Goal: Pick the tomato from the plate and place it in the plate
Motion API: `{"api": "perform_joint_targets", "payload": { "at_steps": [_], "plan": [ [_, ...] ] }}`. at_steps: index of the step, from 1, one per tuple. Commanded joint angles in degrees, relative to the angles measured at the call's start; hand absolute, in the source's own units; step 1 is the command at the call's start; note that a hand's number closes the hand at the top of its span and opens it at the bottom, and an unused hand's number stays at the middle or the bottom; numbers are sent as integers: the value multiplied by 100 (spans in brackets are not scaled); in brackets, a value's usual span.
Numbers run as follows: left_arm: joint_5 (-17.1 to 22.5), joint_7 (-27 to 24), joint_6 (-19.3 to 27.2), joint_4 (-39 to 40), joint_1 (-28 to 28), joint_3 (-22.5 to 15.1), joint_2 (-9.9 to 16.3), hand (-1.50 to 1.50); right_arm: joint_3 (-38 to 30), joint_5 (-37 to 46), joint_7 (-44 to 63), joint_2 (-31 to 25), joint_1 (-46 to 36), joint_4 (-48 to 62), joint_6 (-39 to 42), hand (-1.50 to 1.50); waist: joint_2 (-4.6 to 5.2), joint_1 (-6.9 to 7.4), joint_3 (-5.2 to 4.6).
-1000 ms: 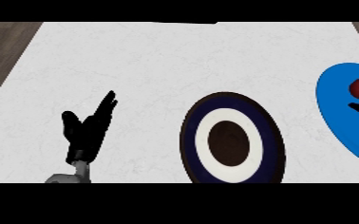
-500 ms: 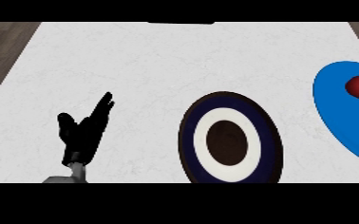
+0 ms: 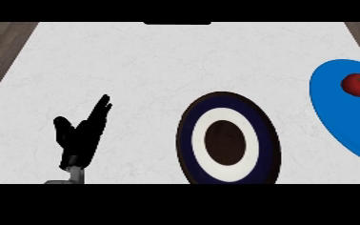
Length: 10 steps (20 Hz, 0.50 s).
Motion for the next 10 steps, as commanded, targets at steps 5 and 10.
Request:
{"api": "perform_joint_targets", "payload": {
  "at_steps": [5,10],
  "plan": [
    [-142,155,184,257,24,-94,-193,0,234,153,-945,-216,965,-86,1060,-150,22,-73,-22],
    [-50,322,115,114,-42,46,-56,0,403,271,-1363,-392,1462,-316,1053,-150,3,-100,-25]
  ]
}}
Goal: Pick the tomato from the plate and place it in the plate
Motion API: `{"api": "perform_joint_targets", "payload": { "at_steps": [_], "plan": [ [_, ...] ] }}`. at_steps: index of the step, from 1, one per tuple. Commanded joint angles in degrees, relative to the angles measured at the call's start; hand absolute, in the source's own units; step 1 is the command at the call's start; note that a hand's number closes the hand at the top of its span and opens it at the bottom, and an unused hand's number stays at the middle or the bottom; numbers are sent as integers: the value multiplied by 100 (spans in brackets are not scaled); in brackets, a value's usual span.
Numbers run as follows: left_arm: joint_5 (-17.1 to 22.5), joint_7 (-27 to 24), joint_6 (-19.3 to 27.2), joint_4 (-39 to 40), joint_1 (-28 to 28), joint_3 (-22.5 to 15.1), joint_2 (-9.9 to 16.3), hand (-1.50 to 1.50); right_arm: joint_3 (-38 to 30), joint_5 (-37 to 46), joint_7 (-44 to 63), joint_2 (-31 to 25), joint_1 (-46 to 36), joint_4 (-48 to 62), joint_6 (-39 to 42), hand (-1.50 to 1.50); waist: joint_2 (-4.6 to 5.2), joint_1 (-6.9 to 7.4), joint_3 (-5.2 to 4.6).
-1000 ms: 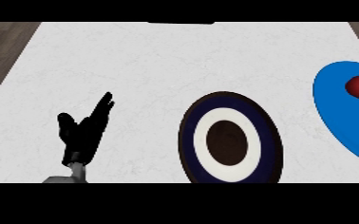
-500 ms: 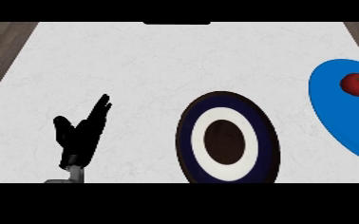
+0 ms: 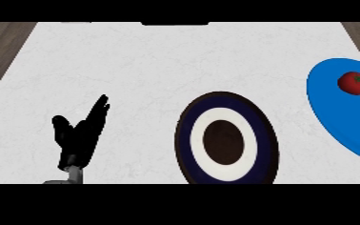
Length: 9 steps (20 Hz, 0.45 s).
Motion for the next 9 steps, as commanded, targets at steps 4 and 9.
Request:
{"api": "perform_joint_targets", "payload": {
  "at_steps": [4,9],
  "plan": [
    [-46,-28,57,414,-91,-54,-206,0,176,81,-1216,134,701,-88,584,-150,29,-59,-29],
    [139,70,-157,209,19,182,72,0,219,37,-1333,-9,951,-134,645,-150,18,-42,-32]
  ]
}}
